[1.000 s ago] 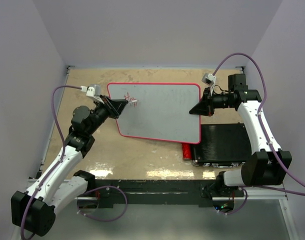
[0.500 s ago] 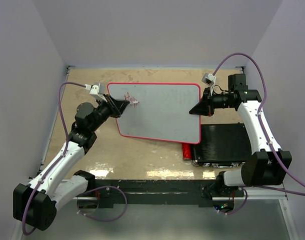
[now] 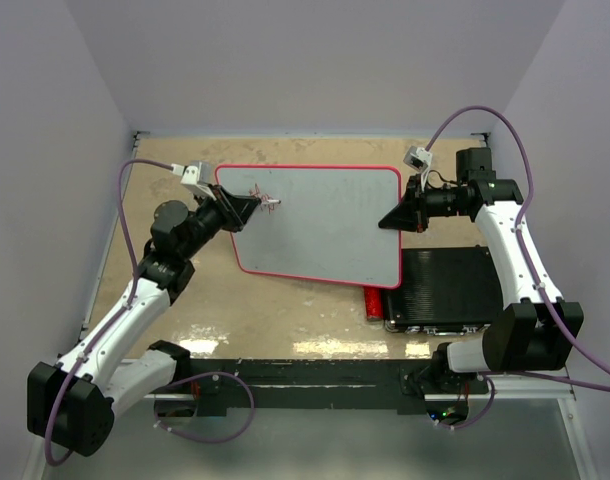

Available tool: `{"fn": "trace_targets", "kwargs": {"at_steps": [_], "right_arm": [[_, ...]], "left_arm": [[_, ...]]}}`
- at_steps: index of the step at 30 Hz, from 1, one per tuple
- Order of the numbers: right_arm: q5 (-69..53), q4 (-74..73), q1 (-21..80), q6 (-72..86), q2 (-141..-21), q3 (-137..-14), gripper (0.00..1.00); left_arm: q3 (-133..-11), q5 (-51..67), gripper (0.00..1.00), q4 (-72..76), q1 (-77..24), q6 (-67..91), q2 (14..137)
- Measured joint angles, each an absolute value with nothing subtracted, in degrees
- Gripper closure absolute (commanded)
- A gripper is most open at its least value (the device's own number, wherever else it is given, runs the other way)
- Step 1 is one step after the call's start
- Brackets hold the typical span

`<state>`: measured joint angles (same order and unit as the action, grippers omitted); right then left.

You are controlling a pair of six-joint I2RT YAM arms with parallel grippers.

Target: Write a sentence on the whiteboard

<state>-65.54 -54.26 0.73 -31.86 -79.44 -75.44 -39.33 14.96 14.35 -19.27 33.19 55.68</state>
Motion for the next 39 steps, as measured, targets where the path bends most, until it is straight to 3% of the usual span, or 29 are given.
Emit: {"fn": "trace_targets", "kwargs": {"at_steps": [39], "right_arm": [[-65.5, -54.3, 0.7, -31.5, -79.4, -75.4, 1.0]], "left_arm": [[-39.9, 13.3, 1.0, 11.3, -19.2, 30.3, 54.8]]}}
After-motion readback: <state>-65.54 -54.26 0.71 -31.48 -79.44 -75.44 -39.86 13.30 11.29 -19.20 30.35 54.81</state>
